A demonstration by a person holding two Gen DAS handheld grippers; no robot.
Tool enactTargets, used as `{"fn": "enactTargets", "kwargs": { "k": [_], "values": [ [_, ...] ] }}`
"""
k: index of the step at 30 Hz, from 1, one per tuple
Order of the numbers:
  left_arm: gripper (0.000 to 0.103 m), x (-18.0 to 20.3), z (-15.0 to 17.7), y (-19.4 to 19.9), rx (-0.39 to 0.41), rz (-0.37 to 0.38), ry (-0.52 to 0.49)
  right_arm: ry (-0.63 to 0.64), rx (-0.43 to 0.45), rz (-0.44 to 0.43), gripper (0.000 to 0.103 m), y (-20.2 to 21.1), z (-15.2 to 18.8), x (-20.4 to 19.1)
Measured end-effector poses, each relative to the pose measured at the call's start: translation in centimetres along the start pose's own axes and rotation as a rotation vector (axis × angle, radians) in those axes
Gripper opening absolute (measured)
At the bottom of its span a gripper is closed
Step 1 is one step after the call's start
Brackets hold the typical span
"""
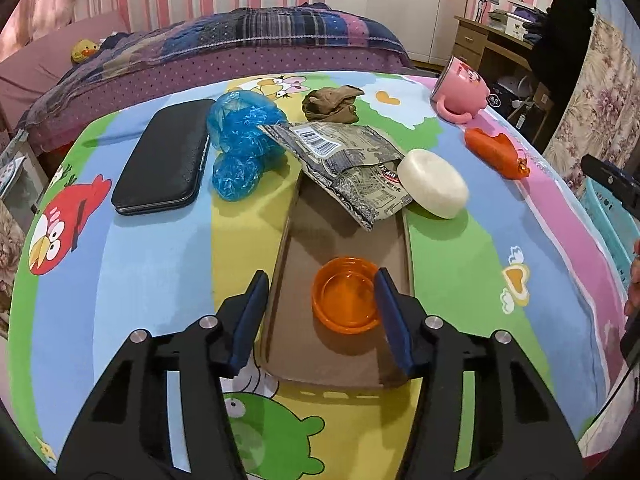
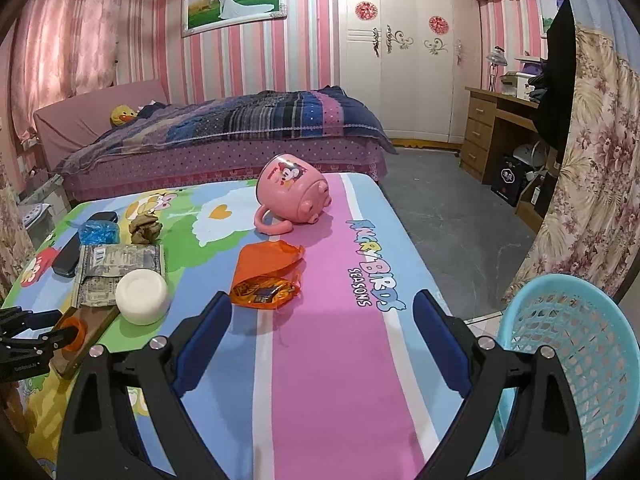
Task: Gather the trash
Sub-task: 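Grasp the orange plastic lid on the cardboard tray with the left gripper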
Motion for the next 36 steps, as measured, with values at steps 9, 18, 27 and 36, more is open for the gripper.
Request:
{"fn": "enactTargets", "kwargs": {
  "k": [9, 18, 27, 36],
  "values": [
    [0.053, -0.2, -0.2, 0.4, 0.002, 0.019, 0.027, 0.014, -0.009, -0.004, 0.09, -0.2, 0.3, -0.6],
    [0.053, 1.4, -0.7, 0.8, 0.019, 0.0, -0.05, 0.014, -0.009, -0.006, 0.09, -0.2, 0.4, -0.7],
    [0.04, 1.6, -0.5, -0.3, -0.01, 0.013, -0.049, 0.017, -0.01, -0.027, 0.09, -0.3, 0.4, -1.6],
    [0.039, 1.6, -1.9, 1.2, 0.035, -0.001, -0.069, 0.05, -0.028, -0.065, 0.09, -1.2, 1.3, -4.6]
  ]
}}
Point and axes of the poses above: each gripper's, at about its wrist camera, not at the fingertips, and y roughly against the way its jaws point, x to its right, z to its underside, the point moved 3 cm from there along -y, roughly the way its jaws point, and after that the axes turned 15 degrees about -y, right-handed, at the moved point
